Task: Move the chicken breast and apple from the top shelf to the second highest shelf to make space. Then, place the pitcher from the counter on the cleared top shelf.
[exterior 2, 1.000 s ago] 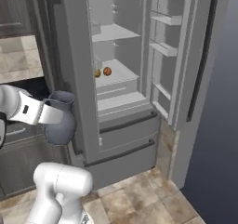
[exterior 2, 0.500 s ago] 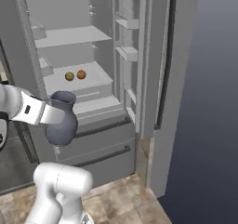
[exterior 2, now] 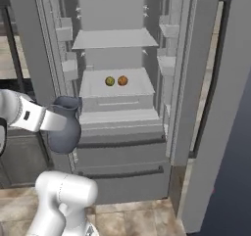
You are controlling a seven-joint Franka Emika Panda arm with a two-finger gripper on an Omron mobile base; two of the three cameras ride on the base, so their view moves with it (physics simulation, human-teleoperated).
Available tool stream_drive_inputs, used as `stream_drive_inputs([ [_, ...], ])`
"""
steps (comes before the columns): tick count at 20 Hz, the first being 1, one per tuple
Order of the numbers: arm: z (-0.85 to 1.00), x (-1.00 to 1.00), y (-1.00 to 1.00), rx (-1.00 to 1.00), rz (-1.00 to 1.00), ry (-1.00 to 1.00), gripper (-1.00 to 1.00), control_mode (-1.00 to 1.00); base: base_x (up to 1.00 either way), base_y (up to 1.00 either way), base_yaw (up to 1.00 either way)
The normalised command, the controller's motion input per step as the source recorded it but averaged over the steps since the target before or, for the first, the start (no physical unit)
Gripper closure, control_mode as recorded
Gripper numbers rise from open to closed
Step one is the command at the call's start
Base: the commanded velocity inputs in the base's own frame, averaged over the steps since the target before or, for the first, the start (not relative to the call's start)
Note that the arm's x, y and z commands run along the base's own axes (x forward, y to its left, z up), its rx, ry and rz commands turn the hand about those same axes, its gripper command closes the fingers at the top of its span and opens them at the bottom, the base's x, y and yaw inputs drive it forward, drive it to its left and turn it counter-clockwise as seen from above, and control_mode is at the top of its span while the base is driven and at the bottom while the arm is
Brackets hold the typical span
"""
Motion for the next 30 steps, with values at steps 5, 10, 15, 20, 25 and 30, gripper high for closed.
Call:
stream_drive_inputs([
  [5, 0.00, 0.00, 0.00, 0.00, 0.00, 0.00, 1.00, 1.00, 0.02, -0.60, 0.53],
  [10, 0.00, 0.00, 0.00, 0.00, 0.00, 0.00, 1.00, 1.00, 0.00, -0.74, 0.46],
  [15, 0.00, 0.00, 0.00, 0.00, 0.00, 0.00, 1.00, 1.00, 0.08, -0.57, 0.31],
  [20, 0.00, 0.00, 0.00, 0.00, 0.00, 0.00, 1.00, 1.00, 0.24, -0.35, 0.15],
  [25, 0.00, 0.00, 0.00, 0.00, 0.00, 0.00, 1.00, 1.00, 0.52, -0.03, 0.01],
  [30, 0.00, 0.00, 0.00, 0.00, 0.00, 0.00, 1.00, 1.00, 0.62, 0.00, 0.00],
])
